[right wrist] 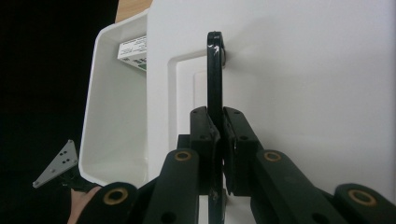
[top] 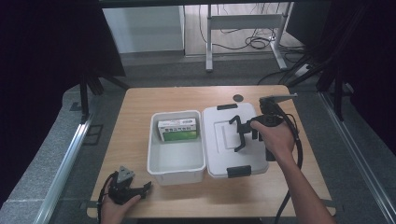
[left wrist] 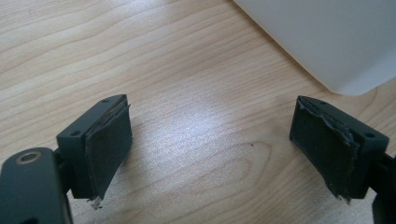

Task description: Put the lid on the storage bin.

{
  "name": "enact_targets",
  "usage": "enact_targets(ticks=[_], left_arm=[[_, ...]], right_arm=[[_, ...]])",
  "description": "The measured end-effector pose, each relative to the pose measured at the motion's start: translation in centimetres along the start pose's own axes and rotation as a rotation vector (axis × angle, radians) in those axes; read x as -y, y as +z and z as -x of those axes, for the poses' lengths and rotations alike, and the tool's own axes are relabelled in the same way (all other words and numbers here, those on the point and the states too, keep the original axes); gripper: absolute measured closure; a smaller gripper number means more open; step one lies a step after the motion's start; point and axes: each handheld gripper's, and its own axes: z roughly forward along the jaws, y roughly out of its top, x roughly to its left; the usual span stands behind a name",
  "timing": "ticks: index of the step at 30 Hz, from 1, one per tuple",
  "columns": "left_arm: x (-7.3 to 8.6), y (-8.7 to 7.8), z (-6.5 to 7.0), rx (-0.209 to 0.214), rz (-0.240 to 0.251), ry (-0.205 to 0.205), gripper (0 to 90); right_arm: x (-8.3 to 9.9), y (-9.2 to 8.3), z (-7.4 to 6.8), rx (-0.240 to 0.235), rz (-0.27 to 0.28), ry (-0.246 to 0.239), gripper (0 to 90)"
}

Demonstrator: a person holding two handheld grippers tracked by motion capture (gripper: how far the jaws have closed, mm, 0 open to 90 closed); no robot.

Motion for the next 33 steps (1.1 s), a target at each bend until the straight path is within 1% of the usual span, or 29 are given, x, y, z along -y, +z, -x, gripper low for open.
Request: enact_targets(ticks=[4,9,10,13,16,21,24,28,29,31,33], left_arm=[[0.0,0.0,0.0,0.0,0.0,0.0,12.9],[0.0,0.0,0.0,0.0,0.0,0.0,12.9],[0.0,0.0,0.0,0.0,0.0,0.0,12.9],[0.0,0.0,0.0,0.0,0.0,0.0,12.9],[0.0,0.0,0.0,0.0,0.0,0.0,12.9],[0.0,0.0,0.0,-0.001,-0.001,0.0,12.9],[0.0,0.0,0.0,0.0,-0.001,0.001,12.9],[0.0,0.0,0.0,0.0,-0.001,0.001,12.9],[0.0,0.0,0.0,0.0,-0.001,0.001,12.9],[0.0,0.0,0.0,0.0,-0.001,0.001,12.9],[0.0,0.0,0.0,0.0,-0.001,0.001,12.9]], right_arm=[[-0.1,-0.2,-0.5,0.009,-0.002,-0.009,83.6],[-0.1,-0.3,-0.5,0.012,0.002,-0.011,83.8],[-0.2,-0.4,-0.6,0.012,0.0,-0.004,84.0],[-0.2,-0.5,-0.5,0.013,0.001,-0.004,84.2],[-0.3,-0.8,-0.5,0.004,0.005,0.003,85.0],[-0.4,-1.0,-0.8,-0.003,0.01,-0.004,85.0],[-0.5,-1.1,-1.2,-0.009,0.007,-0.009,85.0],[-0.6,-1.2,-2.0,-0.015,0.005,-0.02,85.0],[-0.7,-1.2,-2.5,-0.016,0.0,-0.02,85.0],[-0.8,-1.2,-2.7,-0.016,0.003,-0.024,85.0],[-0.9,-1.2,-3.4,-0.019,0.004,-0.032,85.0]])
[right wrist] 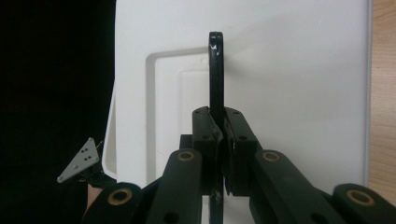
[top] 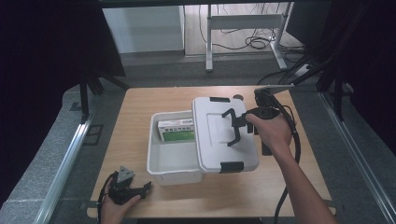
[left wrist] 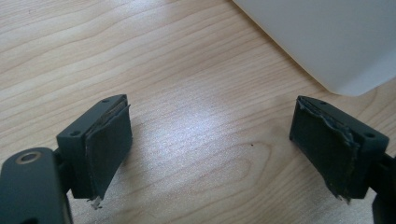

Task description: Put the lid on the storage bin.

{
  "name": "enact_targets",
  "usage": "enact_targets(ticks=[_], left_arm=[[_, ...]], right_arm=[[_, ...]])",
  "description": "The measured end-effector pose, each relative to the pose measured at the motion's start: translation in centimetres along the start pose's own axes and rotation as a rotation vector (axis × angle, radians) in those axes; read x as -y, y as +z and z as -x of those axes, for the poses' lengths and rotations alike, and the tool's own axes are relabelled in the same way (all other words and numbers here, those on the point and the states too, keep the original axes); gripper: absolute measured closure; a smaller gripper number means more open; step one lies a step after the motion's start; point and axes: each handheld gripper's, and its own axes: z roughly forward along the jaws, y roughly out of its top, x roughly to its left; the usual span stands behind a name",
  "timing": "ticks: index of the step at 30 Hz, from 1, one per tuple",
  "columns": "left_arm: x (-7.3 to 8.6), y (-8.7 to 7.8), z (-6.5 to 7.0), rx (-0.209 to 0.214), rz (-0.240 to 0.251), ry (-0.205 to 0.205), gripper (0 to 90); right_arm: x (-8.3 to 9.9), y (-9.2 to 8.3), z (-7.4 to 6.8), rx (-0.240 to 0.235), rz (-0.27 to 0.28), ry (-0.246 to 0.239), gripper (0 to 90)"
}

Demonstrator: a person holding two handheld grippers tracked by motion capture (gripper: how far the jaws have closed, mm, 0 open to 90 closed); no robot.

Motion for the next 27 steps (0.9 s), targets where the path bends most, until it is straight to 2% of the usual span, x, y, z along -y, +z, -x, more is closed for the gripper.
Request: enact_targets(ticks=[10,19,27], left_arm=[[0.0,0.0,0.0,0.0,0.0,0.0,12.9],[0.0,0.0,0.0,0.0,0.001,0.0,12.9],[0.0,0.0,0.0,0.0,0.002,0.0,12.9]], right_arm=[[-0.4,0.4,-2.1,-0.001,-0.017,-0.02,85.0],[-0.7,2.0,-4.3,-0.009,-0.04,-0.039,85.0],[-0.9,3.0,-5.5,-0.006,-0.058,-0.041,85.0]])
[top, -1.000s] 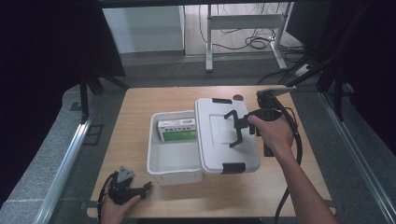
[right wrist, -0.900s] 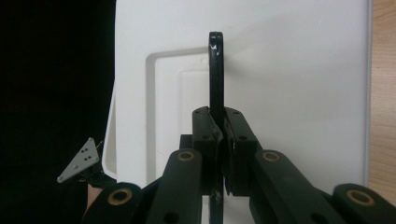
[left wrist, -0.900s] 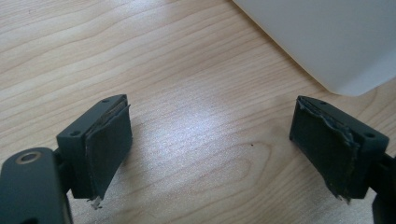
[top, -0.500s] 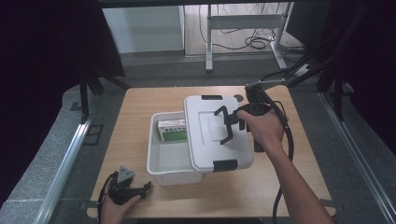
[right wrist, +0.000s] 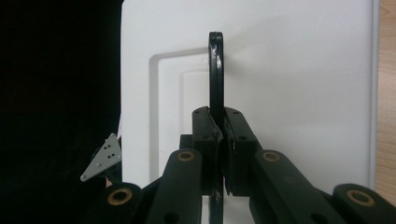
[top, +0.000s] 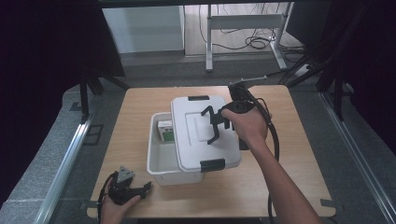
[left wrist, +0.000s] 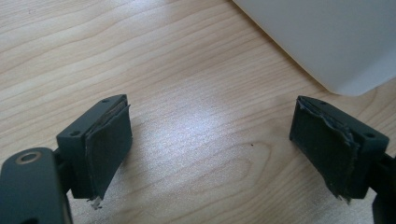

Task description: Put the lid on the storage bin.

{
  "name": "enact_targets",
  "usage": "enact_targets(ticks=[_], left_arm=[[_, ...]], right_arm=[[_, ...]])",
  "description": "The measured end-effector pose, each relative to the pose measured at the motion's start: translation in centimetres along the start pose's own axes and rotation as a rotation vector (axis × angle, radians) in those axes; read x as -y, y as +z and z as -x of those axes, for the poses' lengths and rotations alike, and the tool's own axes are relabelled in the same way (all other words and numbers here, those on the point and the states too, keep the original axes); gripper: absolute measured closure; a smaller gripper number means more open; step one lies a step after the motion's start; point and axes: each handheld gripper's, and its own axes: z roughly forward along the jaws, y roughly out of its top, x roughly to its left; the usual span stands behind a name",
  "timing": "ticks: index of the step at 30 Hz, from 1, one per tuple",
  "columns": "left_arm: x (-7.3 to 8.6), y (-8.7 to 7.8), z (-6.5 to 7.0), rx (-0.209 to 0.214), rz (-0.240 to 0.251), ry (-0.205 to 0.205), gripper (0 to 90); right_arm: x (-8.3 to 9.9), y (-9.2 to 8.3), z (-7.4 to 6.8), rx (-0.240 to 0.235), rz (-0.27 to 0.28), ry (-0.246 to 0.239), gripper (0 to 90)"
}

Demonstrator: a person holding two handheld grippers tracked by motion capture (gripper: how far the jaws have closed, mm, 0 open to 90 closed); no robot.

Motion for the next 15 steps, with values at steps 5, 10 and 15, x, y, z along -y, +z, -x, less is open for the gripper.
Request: enact_targets(ticks=[5,10,15], left_arm=[[0.0,0.0,0.0,0.0,0.0,0.001,12.9],[0.0,0.0,0.0,0.0,0.0,0.001,12.9],[0.0,0.0,0.0,0.0,0.0,0.002,12.9]], right_arm=[[-0.3,0.8,-0.7,0.01,-0.013,-0.001,85.0],[-0.6,1.6,-1.8,0.018,-0.022,0.0,85.0],[-0.7,2.2,-2.8,0.022,-0.037,-0.002,85.0]])
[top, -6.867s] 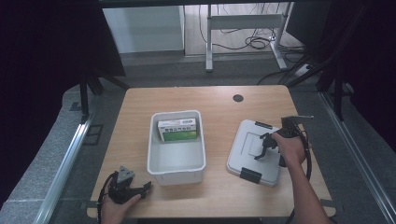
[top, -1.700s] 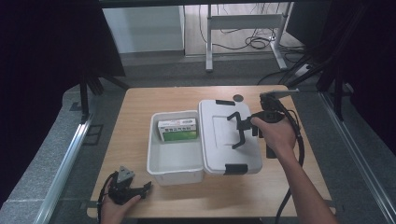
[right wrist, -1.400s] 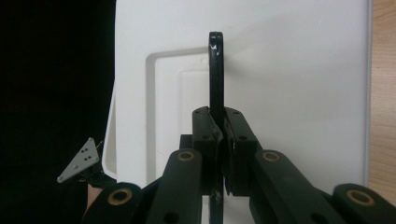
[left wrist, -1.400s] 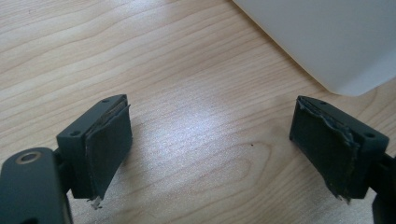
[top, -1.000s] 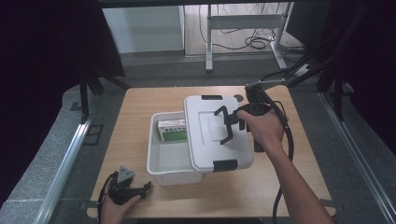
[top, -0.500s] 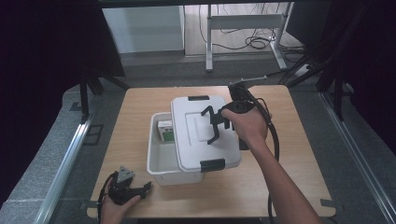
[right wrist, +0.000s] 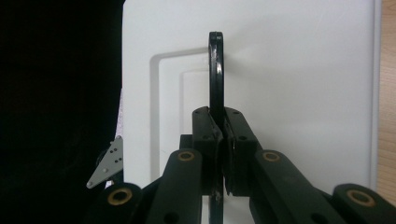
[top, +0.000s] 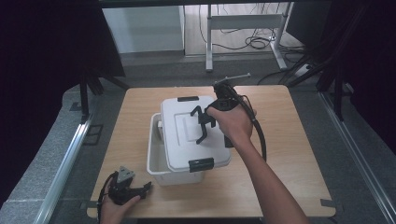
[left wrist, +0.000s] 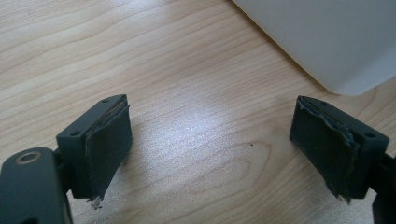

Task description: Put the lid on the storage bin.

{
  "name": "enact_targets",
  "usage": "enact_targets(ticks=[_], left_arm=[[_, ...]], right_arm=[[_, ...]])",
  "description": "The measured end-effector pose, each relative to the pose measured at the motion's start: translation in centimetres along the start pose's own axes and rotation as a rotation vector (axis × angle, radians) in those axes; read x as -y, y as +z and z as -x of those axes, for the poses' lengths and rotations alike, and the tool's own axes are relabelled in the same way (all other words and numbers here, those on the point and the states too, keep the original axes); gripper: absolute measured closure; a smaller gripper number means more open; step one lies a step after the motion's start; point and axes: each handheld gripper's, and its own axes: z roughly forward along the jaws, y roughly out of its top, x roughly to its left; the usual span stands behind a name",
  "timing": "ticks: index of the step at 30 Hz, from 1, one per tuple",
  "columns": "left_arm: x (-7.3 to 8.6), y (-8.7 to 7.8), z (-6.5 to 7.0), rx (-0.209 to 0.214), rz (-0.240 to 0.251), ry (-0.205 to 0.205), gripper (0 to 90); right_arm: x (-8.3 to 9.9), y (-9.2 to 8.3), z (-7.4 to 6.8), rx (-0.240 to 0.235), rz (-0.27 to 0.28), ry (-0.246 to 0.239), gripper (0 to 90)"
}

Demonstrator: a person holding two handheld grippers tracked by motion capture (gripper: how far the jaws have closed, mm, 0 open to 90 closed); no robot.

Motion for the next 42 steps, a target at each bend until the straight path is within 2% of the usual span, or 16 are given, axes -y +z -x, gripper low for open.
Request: enact_targets(ticks=[12,27,33,42], left_arm=[[0.0,0.0,0.0,0.002,0.0,0.002,12.8],[0.0,0.0,0.0,0.005,0.0,0.006,12.8],[0.0,0.0,0.0,0.009,0.0,0.008,12.7],[0.0,0.1,0.0,0.01,0.0,0.009,12.6]], right_arm=[[-0.3,2.0,-2.3,0.032,-0.041,0.01,85.0],[-0.4,4.9,-3.7,0.087,-0.072,0.088,85.0],[-0.7,5.8,-3.9,0.097,-0.078,0.108,85.0],[-0.9,7.0,-2.9,0.087,-0.086,0.149,85.0]])
